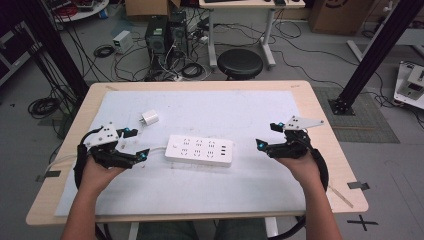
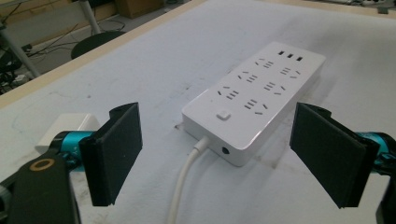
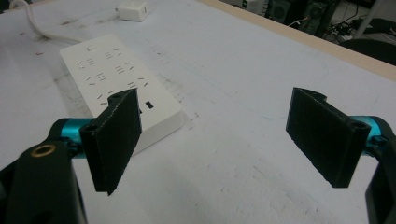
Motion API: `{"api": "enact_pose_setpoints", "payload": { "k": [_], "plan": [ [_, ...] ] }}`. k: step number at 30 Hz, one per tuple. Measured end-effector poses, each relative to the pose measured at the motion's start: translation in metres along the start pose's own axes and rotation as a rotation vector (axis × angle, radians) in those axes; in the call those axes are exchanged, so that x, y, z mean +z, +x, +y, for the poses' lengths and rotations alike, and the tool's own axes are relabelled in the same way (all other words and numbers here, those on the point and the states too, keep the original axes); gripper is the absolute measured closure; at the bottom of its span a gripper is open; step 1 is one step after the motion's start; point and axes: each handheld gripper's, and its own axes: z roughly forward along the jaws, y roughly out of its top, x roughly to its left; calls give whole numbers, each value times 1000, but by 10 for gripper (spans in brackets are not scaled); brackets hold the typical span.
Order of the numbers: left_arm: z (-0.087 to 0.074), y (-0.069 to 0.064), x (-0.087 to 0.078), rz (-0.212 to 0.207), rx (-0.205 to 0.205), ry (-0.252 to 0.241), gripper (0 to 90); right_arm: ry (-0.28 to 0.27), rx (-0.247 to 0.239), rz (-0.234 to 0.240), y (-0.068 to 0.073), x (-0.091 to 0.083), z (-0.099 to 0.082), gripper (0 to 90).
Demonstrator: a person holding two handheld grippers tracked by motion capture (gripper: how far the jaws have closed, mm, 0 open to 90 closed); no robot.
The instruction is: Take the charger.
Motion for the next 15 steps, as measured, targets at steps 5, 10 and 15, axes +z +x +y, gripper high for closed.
{"api": "enact_pose_setpoints", "payload": {
  "k": [5, 10, 15],
  "plan": [
    [10, 14, 0, 48, 3, 16, 170, 12, -7, 7, 1, 1, 2, 184],
    [23, 39, 10, 76, -11, 22, 170, 21, -23, 16, 3, 1, 4, 184],
    [28, 73, 31, 87, -41, 78, 169, 31, -23, 20, 3, 3, 3, 184]
  ]
}}
